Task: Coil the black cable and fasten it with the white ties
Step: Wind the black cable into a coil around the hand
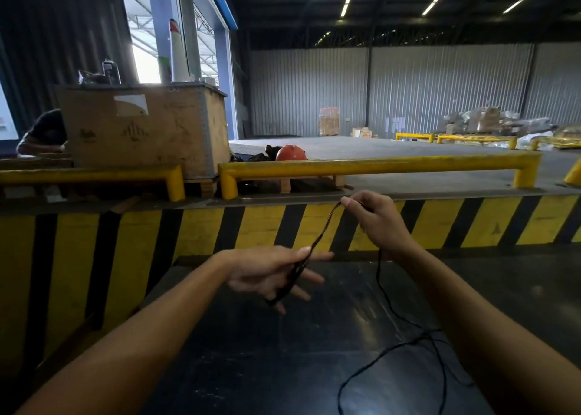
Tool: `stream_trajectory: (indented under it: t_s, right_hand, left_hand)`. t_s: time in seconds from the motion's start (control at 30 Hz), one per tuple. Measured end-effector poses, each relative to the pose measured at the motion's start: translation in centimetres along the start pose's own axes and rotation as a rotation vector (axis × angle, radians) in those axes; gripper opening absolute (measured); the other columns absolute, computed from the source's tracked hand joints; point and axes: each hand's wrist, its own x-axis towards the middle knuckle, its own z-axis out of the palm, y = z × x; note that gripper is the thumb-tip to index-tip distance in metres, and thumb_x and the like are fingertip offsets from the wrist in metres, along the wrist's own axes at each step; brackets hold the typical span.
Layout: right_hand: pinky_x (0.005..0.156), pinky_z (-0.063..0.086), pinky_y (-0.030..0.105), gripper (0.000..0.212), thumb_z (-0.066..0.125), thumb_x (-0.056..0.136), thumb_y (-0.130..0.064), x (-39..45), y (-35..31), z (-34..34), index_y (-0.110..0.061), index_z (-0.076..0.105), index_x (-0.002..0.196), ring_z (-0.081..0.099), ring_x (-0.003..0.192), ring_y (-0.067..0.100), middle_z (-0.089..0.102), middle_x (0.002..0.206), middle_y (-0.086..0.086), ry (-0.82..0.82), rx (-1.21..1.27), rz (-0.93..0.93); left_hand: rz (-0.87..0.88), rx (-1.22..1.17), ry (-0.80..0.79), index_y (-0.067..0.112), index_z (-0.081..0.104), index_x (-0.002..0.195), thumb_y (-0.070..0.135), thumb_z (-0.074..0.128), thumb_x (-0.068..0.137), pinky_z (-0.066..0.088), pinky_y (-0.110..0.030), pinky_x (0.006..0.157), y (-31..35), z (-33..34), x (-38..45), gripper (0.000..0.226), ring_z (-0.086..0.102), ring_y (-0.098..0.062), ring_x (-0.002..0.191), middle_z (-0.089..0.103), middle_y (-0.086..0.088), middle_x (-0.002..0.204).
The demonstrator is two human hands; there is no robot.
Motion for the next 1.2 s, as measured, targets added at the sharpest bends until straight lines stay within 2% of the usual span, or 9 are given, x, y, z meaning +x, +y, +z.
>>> stream_trajectory:
  t_s: [0.1, 0.27, 0.4, 0.53, 0.67, 0.77, 0.97, 1.1, 1.2]
  right_hand:
    - [0.067, 0.048, 0.026, 0.022, 0.042, 0.098, -0.027, -2.3, 0.0, 2.6, -0.022, 0.062, 0.090, 0.061, 0.077, 0.007, 0.064, 0.085, 0.000, -0.102, 0.121, 0.146]
    - [0.057, 0.041, 0.025, 0.023, 0.038, 0.097, -0.038, -12.5, -0.8, 10.8, -0.035, 0.049, 0.078, 0.050, 0.058, 0.000, 0.053, 0.067, -0.009, -0.609, 0.060, 0.078]
    - [0.059, 0.040, 0.026, 0.024, 0.039, 0.097, -0.039, -12.0, -0.4, 9.8, -0.027, 0.049, 0.080, 0.052, 0.063, 0.009, 0.055, 0.074, -0.005, -0.737, -0.123, 0.063]
    - [0.062, 0.047, 0.026, 0.023, 0.046, 0.096, -0.034, -7.6, 0.8, 4.1, -0.022, 0.060, 0.080, 0.058, 0.067, 0.013, 0.059, 0.076, 0.000, -0.632, -0.196, 0.105]
    - [0.060, 0.041, 0.019, 0.019, 0.054, 0.091, -0.034, -3.7, -0.1, 0.7, -0.035, 0.057, 0.073, 0.057, 0.066, -0.002, 0.059, 0.072, -0.009, -0.475, -0.232, 0.020]
    - [0.056, 0.041, 0.020, 0.016, 0.059, 0.089, -0.034, -1.8, -1.2, -0.2, -0.034, 0.059, 0.073, 0.056, 0.062, 0.001, 0.059, 0.068, -0.009, -0.263, -0.282, -0.041]
    - [0.072, 0.054, 0.040, 0.027, 0.041, 0.098, -0.024, -5.2, -2.2, 3.5, -0.010, 0.064, 0.096, 0.064, 0.082, 0.017, 0.068, 0.091, 0.009, -0.195, 0.114, 0.059]
    - [0.057, 0.040, 0.022, 0.027, 0.041, 0.099, -0.031, -8.6, -2.9, 7.7, -0.032, 0.051, 0.073, 0.050, 0.058, -0.003, 0.054, 0.068, -0.010, -0.446, 0.042, 0.065]
    - [0.059, 0.040, 0.021, 0.022, 0.044, 0.097, -0.031, -7.8, -3.3, 6.3, -0.033, 0.049, 0.076, 0.050, 0.060, -0.001, 0.052, 0.071, -0.010, -0.666, -0.074, 0.029]
  left_hand:
    - [0.320, -0.311, -0.084, 0.049, 0.041, 0.136, 0.053, 0.036, 0.093, 0.050, -0.055, 0.091, 2.7, 0.8, 0.1, 0.044, 0.048, -0.033, 0.128, 0.053, -0.002, 0.140]
    - [0.653, -0.484, 0.298, 0.052, 0.048, 0.128, 0.051, 0.036, 0.091, 0.033, -0.066, 0.097, 6.0, 0.5, 0.8, 0.039, 0.046, -0.026, 0.128, 0.036, -0.004, 0.148]
    - [0.445, 0.094, 0.546, 0.065, 0.042, 0.121, 0.052, 0.027, 0.096, 0.020, -0.053, 0.106, 4.2, -0.1, 0.9, 0.032, 0.020, -0.018, 0.140, 0.027, 0.002, 0.155]
    - [0.202, 0.595, 0.620, 0.059, 0.039, 0.128, 0.055, 0.026, 0.095, 0.029, -0.020, 0.090, 2.0, -1.9, -0.4, 0.036, 0.028, 0.001, 0.123, 0.035, 0.018, 0.142]
    - [-0.203, 0.803, 0.610, 0.041, 0.056, 0.088, 0.056, 0.031, 0.094, 0.039, -0.030, 0.077, 0.8, -1.3, 0.0, 0.029, 0.053, -0.007, 0.089, 0.057, 0.011, 0.095]
    - [-0.203, 0.463, 0.311, 0.049, 0.059, 0.106, 0.060, 0.030, 0.092, 0.044, -0.029, 0.074, 1.2, 0.8, 0.0, 0.034, 0.061, -0.011, 0.096, 0.062, 0.010, 0.105]
    - [0.489, -0.453, -0.022, 0.045, 0.044, 0.136, 0.051, 0.037, 0.092, 0.052, -0.054, 0.087, 5.6, 3.4, -0.8, 0.045, 0.057, -0.030, 0.119, 0.060, -0.007, 0.132]
    - [0.637, -0.399, 0.349, 0.051, 0.050, 0.127, 0.050, 0.034, 0.093, 0.035, -0.064, 0.098, 7.4, 2.7, 0.0, 0.037, 0.048, -0.025, 0.126, 0.048, -0.005, 0.141]
    - [0.513, 0.212, 0.749, 0.054, 0.045, 0.127, 0.049, 0.030, 0.096, 0.041, -0.035, 0.090, 5.2, 1.6, 0.5, 0.034, 0.047, 0.001, 0.109, 0.049, 0.010, 0.129]
